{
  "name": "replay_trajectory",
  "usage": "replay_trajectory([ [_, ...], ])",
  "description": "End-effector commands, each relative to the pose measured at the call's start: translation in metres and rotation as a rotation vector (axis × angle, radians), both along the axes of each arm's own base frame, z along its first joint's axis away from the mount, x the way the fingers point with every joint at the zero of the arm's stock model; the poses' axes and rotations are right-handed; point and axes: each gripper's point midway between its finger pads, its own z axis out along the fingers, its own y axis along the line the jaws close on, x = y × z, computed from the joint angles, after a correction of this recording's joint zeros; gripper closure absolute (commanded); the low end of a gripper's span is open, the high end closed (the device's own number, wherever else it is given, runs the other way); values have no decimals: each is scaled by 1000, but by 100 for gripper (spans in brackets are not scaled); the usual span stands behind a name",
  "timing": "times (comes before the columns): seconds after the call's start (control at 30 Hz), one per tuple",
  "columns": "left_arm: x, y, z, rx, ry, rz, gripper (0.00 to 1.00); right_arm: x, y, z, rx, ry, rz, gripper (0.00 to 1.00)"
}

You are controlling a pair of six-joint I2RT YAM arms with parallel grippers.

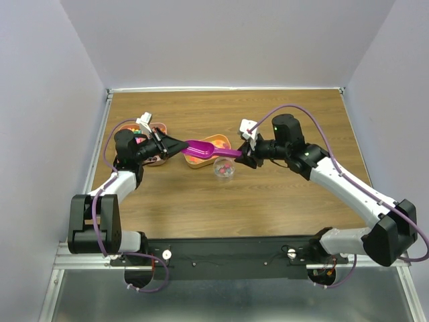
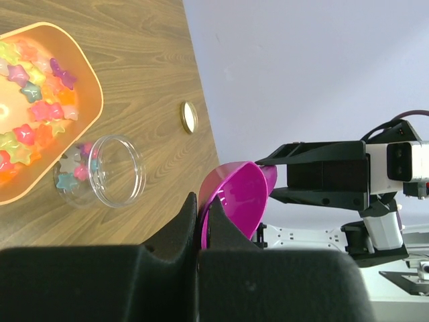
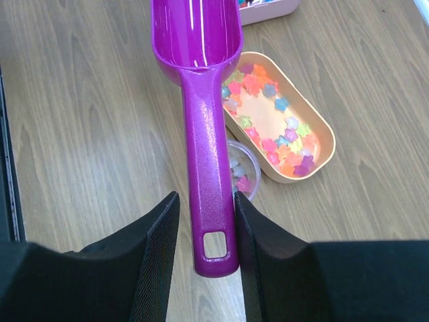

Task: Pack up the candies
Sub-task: Scoop the fake candies from the storage box.

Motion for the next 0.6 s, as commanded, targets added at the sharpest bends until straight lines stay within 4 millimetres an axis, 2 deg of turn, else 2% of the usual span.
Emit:
replay_trajectory([
  [0.0,5,5,18,-7,-45,26,100,-12,7,-5,4,47,72,55],
  [0.27,1,3,21,-42,-24,20,100,-14,9,-8,5,53,91,50],
  [0.43,0,4,20,-47,-23,19,100,-14,8,-4,11,43,88,54],
  [0.57,-1,3,20,-51,-20,19,100,-15,8,-3,12,41,91,78],
])
